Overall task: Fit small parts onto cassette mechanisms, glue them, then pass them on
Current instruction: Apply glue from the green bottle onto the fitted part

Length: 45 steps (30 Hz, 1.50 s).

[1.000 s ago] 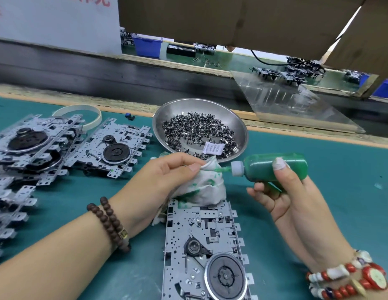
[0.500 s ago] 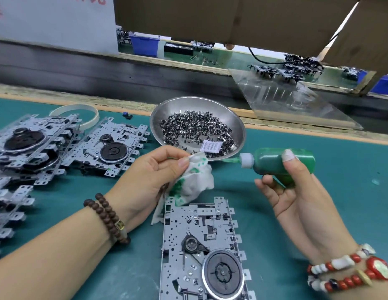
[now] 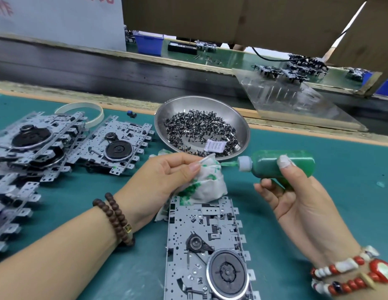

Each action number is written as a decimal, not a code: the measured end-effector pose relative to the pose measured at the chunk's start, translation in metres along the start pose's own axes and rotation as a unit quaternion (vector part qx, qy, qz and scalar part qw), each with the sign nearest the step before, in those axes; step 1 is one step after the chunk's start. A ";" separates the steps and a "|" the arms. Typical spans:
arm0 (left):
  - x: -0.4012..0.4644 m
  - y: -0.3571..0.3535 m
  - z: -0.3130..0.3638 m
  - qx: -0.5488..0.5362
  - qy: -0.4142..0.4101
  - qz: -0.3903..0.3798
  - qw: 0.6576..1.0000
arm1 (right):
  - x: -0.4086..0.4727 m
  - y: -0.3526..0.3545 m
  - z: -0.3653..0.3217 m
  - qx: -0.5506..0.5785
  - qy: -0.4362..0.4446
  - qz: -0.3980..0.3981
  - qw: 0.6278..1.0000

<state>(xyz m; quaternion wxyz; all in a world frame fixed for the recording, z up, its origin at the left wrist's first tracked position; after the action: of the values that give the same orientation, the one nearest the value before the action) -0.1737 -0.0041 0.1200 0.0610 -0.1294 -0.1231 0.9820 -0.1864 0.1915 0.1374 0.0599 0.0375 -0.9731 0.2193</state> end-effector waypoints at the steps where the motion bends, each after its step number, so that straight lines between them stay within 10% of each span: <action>1: 0.000 0.000 0.000 0.001 0.000 -0.002 1.000 | 0.000 0.000 0.000 -0.004 -0.001 -0.003 1.000; 45: 0.008 0.004 -0.004 0.005 -0.032 0.069 0.997 | -0.013 -0.004 -0.021 -0.230 0.253 -0.154 0.927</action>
<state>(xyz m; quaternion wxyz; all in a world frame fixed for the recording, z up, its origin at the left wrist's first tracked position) -0.1804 -0.0058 0.1130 -0.0106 -0.1056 -0.1106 0.9882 -0.1708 0.1976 0.1562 0.3441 0.1151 -0.9316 -0.0201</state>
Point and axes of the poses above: each hand's wrist, its own x-axis towards the middle knuckle, its own y-axis out of the back of the hand, z = x × y, the point moved 2 cm from there along x, towards the middle knuckle, and after that the axes turned 11 degrees about y, right-handed, at the moved point
